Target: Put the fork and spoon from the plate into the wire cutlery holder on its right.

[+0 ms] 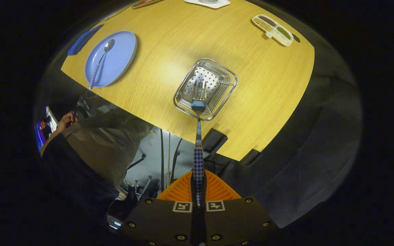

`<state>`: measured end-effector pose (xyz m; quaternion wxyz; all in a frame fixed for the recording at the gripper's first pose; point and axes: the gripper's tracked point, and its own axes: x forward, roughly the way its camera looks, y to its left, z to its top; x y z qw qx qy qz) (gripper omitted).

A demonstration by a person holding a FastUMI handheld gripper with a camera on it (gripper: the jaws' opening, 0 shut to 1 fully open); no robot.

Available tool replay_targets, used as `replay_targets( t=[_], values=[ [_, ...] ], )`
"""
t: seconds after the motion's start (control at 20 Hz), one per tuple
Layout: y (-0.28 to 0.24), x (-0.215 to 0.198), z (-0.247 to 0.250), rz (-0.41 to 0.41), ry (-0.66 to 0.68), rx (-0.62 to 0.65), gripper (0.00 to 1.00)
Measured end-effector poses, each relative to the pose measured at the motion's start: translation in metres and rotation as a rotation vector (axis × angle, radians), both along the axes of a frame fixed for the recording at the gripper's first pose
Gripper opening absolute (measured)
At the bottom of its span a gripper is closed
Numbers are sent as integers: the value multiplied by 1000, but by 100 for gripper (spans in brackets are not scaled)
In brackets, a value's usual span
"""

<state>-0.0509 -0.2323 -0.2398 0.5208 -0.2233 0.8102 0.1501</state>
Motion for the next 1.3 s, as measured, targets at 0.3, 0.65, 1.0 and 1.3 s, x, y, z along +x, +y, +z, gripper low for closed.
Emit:
replay_targets(
  t=[0.3, 0.65, 1.0, 1.3],
  values=[
    [-2, 22, -24, -17, 72, -43, 1],
    [2, 41, -42, 21, 149, -86, 1],
    [6, 51, -50, 14, 167, -98, 1],
    [12, 55, -46, -54, 136, -72, 10]
  ],
)
